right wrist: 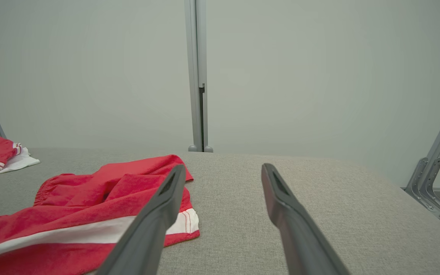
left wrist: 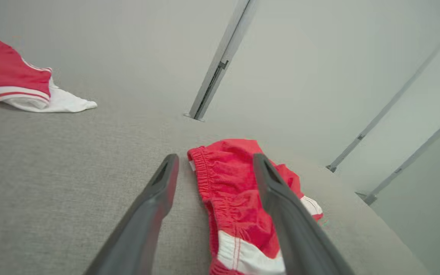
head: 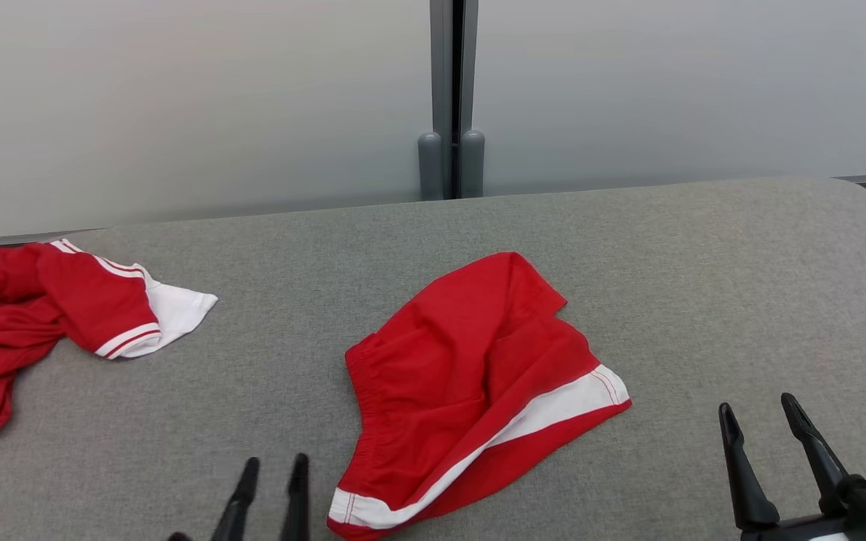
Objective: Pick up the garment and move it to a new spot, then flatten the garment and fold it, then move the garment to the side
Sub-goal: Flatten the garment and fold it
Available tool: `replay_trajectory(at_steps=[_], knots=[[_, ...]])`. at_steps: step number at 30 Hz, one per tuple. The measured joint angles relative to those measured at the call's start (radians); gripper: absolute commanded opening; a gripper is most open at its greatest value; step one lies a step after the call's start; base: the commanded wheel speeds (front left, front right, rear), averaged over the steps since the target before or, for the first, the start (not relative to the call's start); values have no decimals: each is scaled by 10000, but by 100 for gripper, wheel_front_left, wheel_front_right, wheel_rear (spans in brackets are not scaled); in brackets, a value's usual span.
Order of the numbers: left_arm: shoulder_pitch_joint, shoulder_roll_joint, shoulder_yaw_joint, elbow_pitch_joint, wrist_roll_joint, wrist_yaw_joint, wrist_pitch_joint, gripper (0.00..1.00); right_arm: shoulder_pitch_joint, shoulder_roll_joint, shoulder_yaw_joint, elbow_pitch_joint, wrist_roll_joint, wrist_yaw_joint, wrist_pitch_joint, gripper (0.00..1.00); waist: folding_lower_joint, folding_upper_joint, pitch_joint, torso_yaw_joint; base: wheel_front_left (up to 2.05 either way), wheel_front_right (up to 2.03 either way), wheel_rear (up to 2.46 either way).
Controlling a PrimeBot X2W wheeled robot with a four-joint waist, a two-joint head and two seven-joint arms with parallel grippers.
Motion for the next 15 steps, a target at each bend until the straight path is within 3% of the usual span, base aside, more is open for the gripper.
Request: replay_trajectory(at_steps=[4, 10, 15], knots=[[-849, 44, -1743, 94, 930, -2, 0, 100, -231, 6, 180, -25, -2, 0, 0, 100, 0, 0, 102, -192, 0, 0, 0], [-3452, 211, -4550, 1452, 1166, -2, 593, 100, -620, 21, 472, -121, 4, 0, 0, 100, 0, 0, 452, -707, 0, 0, 0], [-5656, 115, -5641, 2792, 1076, -4, 1306, 100, -1148, 84, 571, -169, 100, 0, 0, 100, 0, 0, 1027, -1330, 0, 0, 0]])
